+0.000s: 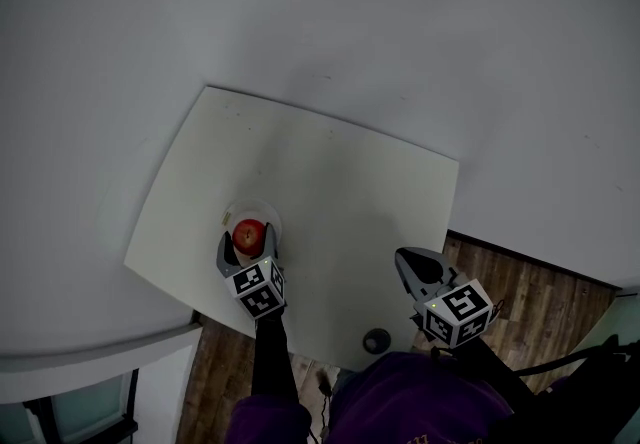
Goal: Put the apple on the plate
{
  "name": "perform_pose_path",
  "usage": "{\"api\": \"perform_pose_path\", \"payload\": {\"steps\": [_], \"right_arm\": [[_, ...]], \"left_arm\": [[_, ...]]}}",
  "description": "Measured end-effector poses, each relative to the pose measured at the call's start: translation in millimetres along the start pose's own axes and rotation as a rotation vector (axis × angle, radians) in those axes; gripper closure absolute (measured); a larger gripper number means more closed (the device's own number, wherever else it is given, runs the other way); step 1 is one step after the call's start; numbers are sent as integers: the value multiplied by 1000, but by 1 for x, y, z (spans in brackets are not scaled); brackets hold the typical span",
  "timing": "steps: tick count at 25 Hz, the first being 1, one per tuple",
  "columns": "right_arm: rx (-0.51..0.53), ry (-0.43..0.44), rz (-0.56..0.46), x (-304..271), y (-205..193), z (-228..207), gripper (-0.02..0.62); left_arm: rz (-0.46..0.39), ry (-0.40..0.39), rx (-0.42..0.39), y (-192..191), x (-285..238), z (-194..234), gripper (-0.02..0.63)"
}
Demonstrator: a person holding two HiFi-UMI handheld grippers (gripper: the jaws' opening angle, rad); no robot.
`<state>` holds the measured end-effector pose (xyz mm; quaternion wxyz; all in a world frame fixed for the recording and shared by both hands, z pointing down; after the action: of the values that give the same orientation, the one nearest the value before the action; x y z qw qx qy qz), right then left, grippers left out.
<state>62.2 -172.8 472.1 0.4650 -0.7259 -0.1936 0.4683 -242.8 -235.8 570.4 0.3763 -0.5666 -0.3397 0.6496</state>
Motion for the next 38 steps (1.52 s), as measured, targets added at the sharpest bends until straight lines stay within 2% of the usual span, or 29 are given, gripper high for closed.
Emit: {"api": "perform_pose_path", "payload": {"steps": [13,23,29,38], "right_arm": [[-3,-17,-1,2,1,-3,584],[4,-9,4,0,1,-1,584],[2,-6,4,0,1,-1,584],[3,11,-12,1,4,1,584]], "left_arm": [[15,-18,-8,-4,-11,4,212],[8,-42,-63,-2,-12,1,213],[4,-45,-78,0,-10,1,184],[-67,-18,-86,16,19,-6,187]]}}
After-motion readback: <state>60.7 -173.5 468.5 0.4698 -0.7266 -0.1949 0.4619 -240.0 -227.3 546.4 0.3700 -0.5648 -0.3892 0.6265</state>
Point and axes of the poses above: the fingertips, and each gripper's own axes: x backward along the fingers, z to its left, y out of its top, the point moved 3 cm from there along x, backward along the fingers, and after that the axes turned 7 degrees about -y, right-handed, at the moved point
